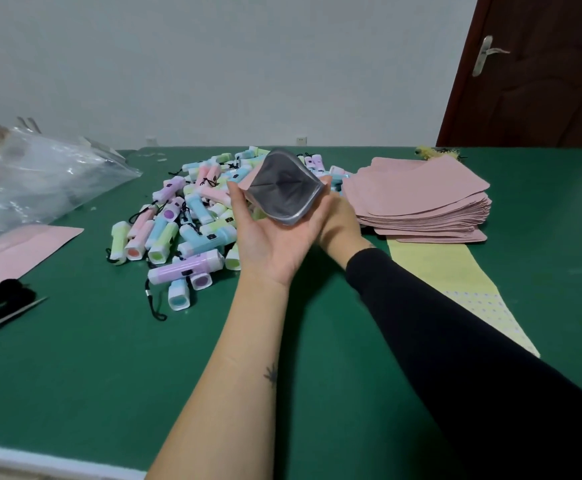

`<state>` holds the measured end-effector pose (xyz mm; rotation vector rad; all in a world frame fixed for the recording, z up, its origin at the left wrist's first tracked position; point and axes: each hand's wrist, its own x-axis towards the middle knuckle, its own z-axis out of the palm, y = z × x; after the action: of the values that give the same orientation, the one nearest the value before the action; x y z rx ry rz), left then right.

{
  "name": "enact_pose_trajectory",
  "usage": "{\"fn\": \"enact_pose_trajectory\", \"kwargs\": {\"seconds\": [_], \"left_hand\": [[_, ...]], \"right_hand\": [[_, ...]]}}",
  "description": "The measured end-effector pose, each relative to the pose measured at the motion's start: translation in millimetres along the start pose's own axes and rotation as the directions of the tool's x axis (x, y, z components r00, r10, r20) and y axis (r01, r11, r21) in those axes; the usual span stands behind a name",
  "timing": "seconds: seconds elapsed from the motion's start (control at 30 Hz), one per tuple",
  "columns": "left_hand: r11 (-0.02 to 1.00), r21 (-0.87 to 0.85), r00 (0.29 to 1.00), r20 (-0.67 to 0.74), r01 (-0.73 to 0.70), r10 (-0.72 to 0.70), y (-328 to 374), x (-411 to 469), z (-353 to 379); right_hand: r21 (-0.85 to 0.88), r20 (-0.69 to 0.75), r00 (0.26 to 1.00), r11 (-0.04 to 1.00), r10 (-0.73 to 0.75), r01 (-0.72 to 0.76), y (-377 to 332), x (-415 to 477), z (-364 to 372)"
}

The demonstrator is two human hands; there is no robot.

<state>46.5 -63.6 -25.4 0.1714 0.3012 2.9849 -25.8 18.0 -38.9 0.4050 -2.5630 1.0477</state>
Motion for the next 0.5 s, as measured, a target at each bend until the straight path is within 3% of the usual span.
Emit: {"fn": "enact_pose_trajectory", "kwargs": {"seconds": [0.03, 0.1, 0.23, 0.37, 0.5], "left_hand": [[1.0, -0.002, 1.0, 0.009, -0.002, 0.002, -1, 0, 0], [1.0, -0.009, 0.999, 0.034, 0.023, -0.023, -5, 1, 1], [0.995, -0.05, 0.992, 0.097, 0.091, -0.085, -16, 3, 5], [0.994, 0.014, 0.992, 0.063, 0.107, -0.108, -31, 2, 11], [0.99, 0.004, 0.989, 0.037, 0.141, -0.142, -53, 4, 16]], "right_hand": [[-0.077, 0.004, 1.0, 0.997, -0.013, 0.013, 7, -2, -8], [-0.04, -0.08, 0.996, 0.998, 0.036, -0.039, 21, -9, -25], [0.296, -0.313, 0.942, 0.955, 0.118, -0.021, 40, -38, -69], [0.448, -0.516, 0.844, 0.886, 0.147, 0.12, 37, -59, -111], [0.485, -0.633, 0.768, 0.823, 0.097, 0.295, 24, -76, -129]]}}
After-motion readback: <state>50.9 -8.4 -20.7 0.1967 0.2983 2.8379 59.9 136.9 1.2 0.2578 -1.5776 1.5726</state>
